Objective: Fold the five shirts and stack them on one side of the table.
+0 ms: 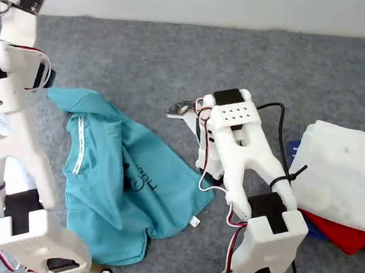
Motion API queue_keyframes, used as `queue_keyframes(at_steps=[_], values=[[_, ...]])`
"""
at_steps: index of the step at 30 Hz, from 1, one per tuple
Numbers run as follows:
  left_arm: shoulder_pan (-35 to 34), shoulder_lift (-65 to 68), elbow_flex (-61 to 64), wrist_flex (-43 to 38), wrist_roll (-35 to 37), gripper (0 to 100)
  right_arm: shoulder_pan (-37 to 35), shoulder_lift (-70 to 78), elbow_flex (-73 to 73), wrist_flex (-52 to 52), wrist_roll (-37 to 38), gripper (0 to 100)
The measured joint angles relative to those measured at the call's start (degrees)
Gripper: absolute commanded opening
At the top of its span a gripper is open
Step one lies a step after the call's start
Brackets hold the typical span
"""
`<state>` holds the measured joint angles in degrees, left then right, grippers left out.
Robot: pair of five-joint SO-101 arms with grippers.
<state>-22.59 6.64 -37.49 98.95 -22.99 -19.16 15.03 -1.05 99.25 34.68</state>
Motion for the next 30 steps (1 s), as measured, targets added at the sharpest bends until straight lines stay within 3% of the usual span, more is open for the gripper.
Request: queue_keyframes(at_steps=[2, 5, 11, 20, 30], values=[[-1.76, -2.11, 0.35, 0.35, 0.88, 18, 0.18, 0.35, 0.00, 0.00, -3.25, 24.5], [-2.55, -8.35, 4.66, 0.44, 1.32, 18, -0.79, 0.35, 0.18, 0.00, -6.68, 25.3], [-2.73, -23.38, 24.35, 0.26, 1.32, 18, -6.07, 0.35, 1.93, -1.23, -8.18, 25.4], [-6.51, -39.82, 49.85, -9.76, 1.32, 18, -12.31, 0.62, 10.02, -10.90, -8.44, 25.5], [-7.21, -42.64, 54.24, -10.64, 1.32, 18, -12.75, 9.49, 9.49, -12.84, -10.37, 22.3]])
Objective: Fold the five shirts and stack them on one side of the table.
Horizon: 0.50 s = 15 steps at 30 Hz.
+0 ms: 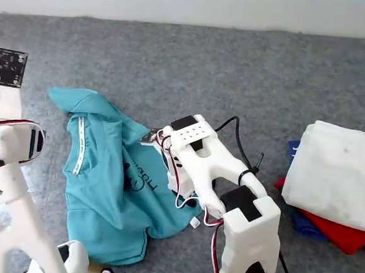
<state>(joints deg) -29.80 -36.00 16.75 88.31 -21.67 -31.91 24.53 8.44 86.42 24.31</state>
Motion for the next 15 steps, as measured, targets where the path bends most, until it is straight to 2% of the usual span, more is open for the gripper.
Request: queue_keyframes(at_steps=[5, 11, 15], values=[[0.00, 0.00, 0.00, 0.00, 0.00, 18, -0.97, 0.44, 0.09, -1.32, 0.00, 0.2], [0.00, 0.00, 0.00, 0.00, 0.00, 18, -0.97, 1.76, -1.05, -1.05, 0.00, 0.9], [0.00, 0.00, 0.00, 0.00, 0.00, 18, -0.35, 2.20, -8.62, 1.58, 0.09, 0.9]])
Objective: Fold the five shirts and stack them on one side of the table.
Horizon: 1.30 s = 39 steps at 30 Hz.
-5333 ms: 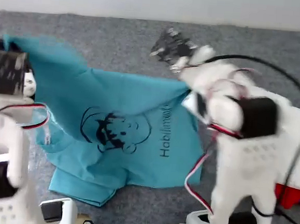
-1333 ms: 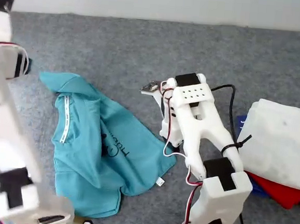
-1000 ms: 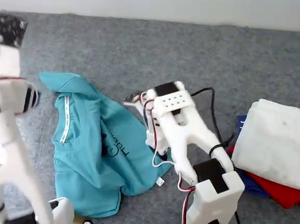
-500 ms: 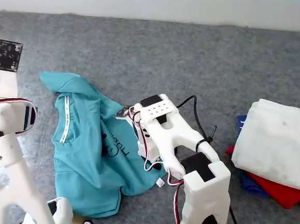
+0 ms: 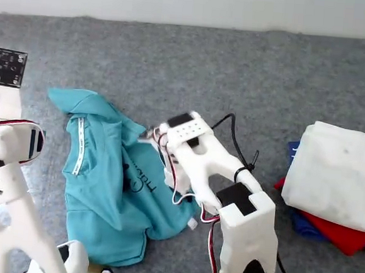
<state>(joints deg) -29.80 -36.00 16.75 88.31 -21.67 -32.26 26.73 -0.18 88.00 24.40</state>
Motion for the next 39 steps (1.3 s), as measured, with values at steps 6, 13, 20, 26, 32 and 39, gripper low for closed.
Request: queue_keyframes(at_steps=[6, 13, 20, 26, 32, 39], values=[[0.70, 0.00, 0.09, 0.62, 0.18, 18, 8.62, 0.09, -20.40, 3.34, 0.09, 0.9], [13.54, -0.09, 6.24, 5.54, 0.26, 18, 19.43, 0.09, -36.04, 2.99, 0.09, 0.9], [29.80, 2.02, 11.60, 5.54, 0.26, 18, 25.93, 0.09, -39.47, 2.46, 0.09, 0.9], [40.88, 16.35, 11.96, 5.63, 0.53, 18, 26.20, 0.09, -39.47, 2.46, 0.09, 0.9], [51.69, 31.65, 8.09, 9.58, 2.81, 19, 26.20, 0.09, -39.47, 2.55, 0.09, 0.9], [58.90, 33.76, 7.65, 10.64, 5.98, 23, 26.55, 0.09, -39.47, 4.40, 0.09, 0.9]])
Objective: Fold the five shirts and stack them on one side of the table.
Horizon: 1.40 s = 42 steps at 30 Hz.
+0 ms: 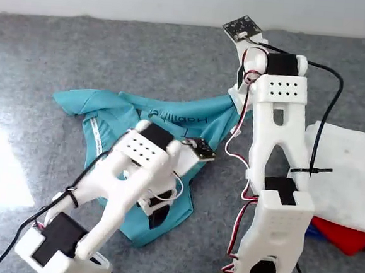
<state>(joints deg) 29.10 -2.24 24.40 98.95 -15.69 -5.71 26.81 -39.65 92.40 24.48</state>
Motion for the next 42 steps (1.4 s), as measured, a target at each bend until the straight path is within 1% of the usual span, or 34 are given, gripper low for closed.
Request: queue_keyframes(at_steps=[4, 7, 16, 19, 22, 25, 28, 30, 33, 36, 40, 42], values=[[0.26, 0.00, 3.08, -0.26, 0.18, 23, 0.79, 0.00, 0.00, 0.18, 0.00, 0.9], [0.26, 0.00, 5.36, -2.11, 0.18, 23, 1.05, 0.00, 0.00, 0.18, 0.00, 0.9], [0.26, 0.70, 13.10, -12.66, 0.35, 23, 1.67, 0.00, 0.00, 0.18, 0.00, 0.9], [-1.76, 4.31, 13.27, -14.68, 0.35, 22, 1.67, 0.00, 0.00, 0.18, 0.00, 0.9], [-3.52, 11.78, 12.66, -15.47, 0.35, 17, 1.67, 0.00, 0.00, 0.18, 0.00, 0.9], [-3.69, 17.67, 8.62, -14.95, 0.35, 10, 1.67, 0.00, 0.00, 0.18, 0.00, 0.9], [-2.46, 19.34, 7.03, -14.24, 0.35, 3, 1.67, 0.00, 0.00, 0.18, 0.00, 0.9], [-1.58, 19.34, 6.86, -14.15, 0.35, 1, 1.67, 0.00, 0.00, 0.18, 0.00, 0.9], [-1.32, 17.85, 6.95, -13.80, 0.44, 1, 1.67, 0.00, 0.00, 0.18, 0.00, 0.9], [-2.29, 13.54, 7.03, -12.48, 0.44, 1, 1.67, 0.00, 0.00, 0.18, 0.00, 0.9], [-7.56, 2.99, 5.19, -8.97, 0.44, 1, 1.67, 0.00, 0.00, 0.18, 0.00, 0.9], [-12.04, -3.78, 2.90, -7.47, 0.44, 1, 1.67, -0.26, 0.00, 0.18, 0.00, 0.9]])
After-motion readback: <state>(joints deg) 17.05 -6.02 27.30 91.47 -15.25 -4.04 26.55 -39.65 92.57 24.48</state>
